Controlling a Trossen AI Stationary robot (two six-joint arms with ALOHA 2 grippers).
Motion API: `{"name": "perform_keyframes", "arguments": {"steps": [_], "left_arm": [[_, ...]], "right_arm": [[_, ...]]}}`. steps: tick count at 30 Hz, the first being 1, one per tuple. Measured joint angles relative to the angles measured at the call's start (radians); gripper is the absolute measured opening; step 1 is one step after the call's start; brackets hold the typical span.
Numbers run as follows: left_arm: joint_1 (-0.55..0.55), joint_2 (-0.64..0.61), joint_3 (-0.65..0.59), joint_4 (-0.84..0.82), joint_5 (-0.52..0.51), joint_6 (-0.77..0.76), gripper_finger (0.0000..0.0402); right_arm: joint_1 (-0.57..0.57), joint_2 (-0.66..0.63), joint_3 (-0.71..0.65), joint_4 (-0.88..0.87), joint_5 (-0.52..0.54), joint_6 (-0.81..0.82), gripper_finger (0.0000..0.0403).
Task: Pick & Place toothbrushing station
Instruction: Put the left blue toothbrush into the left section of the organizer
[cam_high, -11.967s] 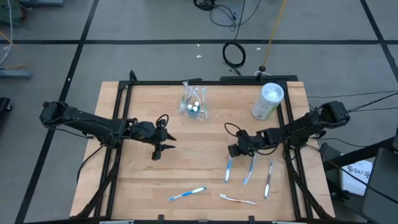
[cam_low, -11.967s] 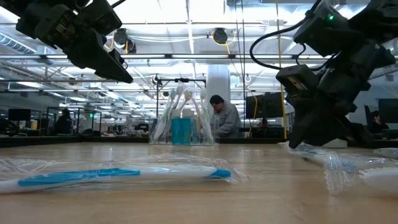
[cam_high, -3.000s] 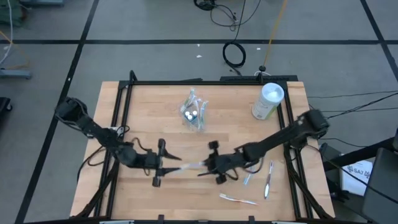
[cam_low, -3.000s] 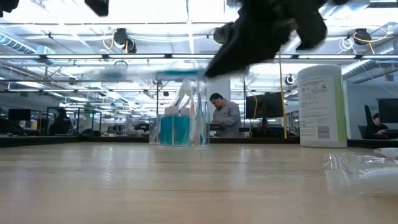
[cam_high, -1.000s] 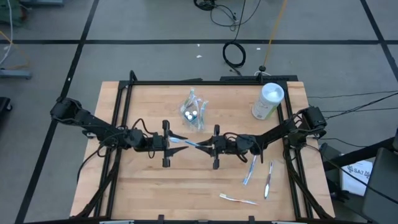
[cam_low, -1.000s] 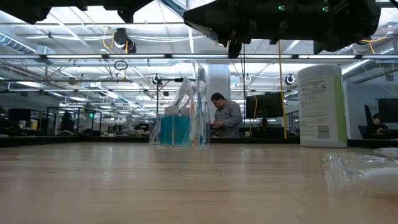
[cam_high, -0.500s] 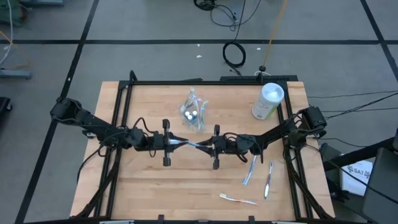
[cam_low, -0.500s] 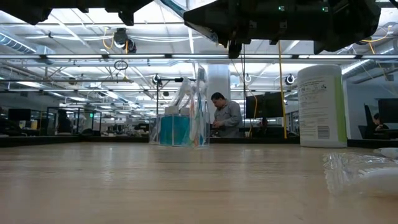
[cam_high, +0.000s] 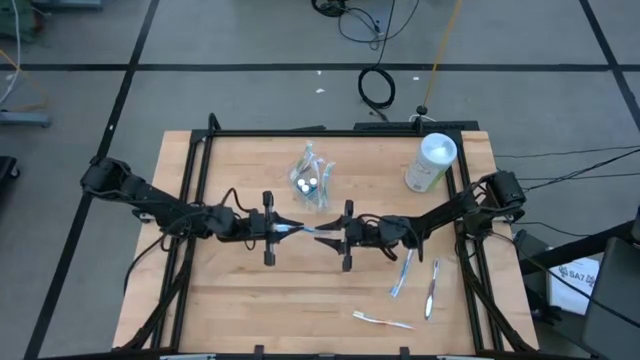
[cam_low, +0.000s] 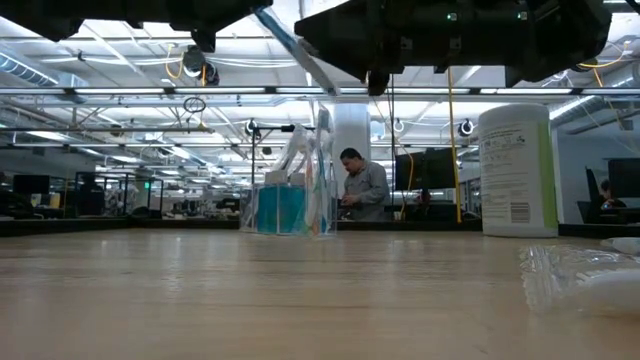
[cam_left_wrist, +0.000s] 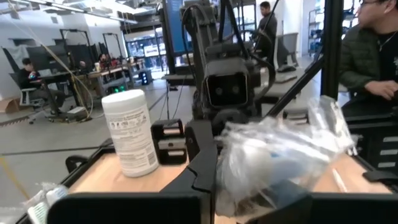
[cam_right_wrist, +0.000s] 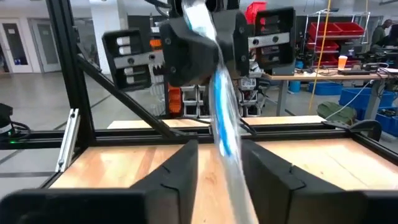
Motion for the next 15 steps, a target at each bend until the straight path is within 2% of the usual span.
{"name": "perform_keyframes", "arguments": {"steps": [4, 10, 15], "left_arm": [[0.000, 0.000, 0.000, -0.023, -0.036, 0.000, 0.0015], [0.000, -0.006, 0.000, -0.100, -0.200, -0.036, 0.0019], [0.009, -0.047, 0.012, -0.218, -0.300, -0.058, 0.0020]], "right_arm": [[0.002, -0.046, 0.000, -0.067, 0.012, -0.002, 0.0150], [0.005, -0.136, 0.000, -0.419, 0.153, 0.074, 0.0179], [0.005, -0.185, 0.000, -0.597, 0.183, 0.156, 0.0187]]}}
